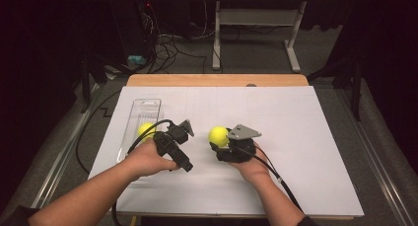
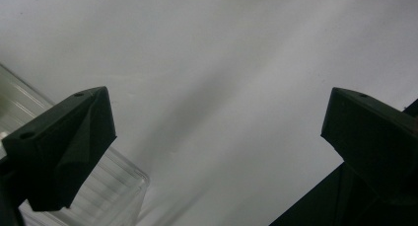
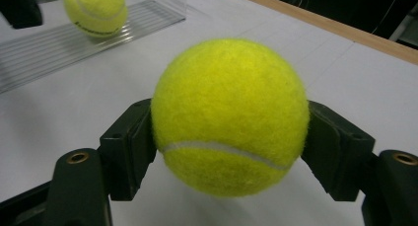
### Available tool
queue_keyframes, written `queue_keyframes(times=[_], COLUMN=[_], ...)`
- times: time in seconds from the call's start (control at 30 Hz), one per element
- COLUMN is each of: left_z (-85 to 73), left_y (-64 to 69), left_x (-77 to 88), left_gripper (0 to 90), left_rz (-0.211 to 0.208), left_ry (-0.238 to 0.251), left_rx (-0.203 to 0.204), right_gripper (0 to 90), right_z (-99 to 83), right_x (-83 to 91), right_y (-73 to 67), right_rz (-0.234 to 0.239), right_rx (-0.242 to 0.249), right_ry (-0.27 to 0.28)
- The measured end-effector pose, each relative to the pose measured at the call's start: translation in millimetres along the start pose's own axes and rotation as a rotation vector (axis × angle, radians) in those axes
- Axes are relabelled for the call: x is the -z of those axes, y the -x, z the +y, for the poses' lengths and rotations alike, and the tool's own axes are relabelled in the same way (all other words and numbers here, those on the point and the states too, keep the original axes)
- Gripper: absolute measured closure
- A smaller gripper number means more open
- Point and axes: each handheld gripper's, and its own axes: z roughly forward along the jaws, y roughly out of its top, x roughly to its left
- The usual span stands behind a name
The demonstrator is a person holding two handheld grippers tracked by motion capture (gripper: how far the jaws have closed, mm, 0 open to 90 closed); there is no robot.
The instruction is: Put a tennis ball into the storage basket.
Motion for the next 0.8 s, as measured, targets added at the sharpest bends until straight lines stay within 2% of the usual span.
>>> queue_keyframes(times=[0.13, 0.33, 0.6, 0.8], left_z=[2.8, 7.2, 11.9, 17.5], left_y=[2.5, 7.5, 10.8, 16.6], left_x=[2.3, 4.2, 5.9, 12.7], left_gripper=[0.7, 0.8, 0.7, 0.7], left_rz=[-0.003, -0.001, -0.005, -0.006], left_ry=[0.005, 0.007, 0.008, 0.021], left_rx=[-0.002, -0.008, -0.010, -0.025], right_gripper=[27.3, 27.4, 27.4, 27.3], right_z=[-8.2, -23.8, -43.7, -52.8], right_x=[19.7, 42.3, 56.2, 57.0], right_y=[-5.2, -10.5, -14.7, -16.0], right_rz=[0.000, -0.003, 0.002, 0.008], right_rx=[0.021, 0.026, 0.005, 0.025], right_ry=[0.016, 0.035, 0.048, 0.020])
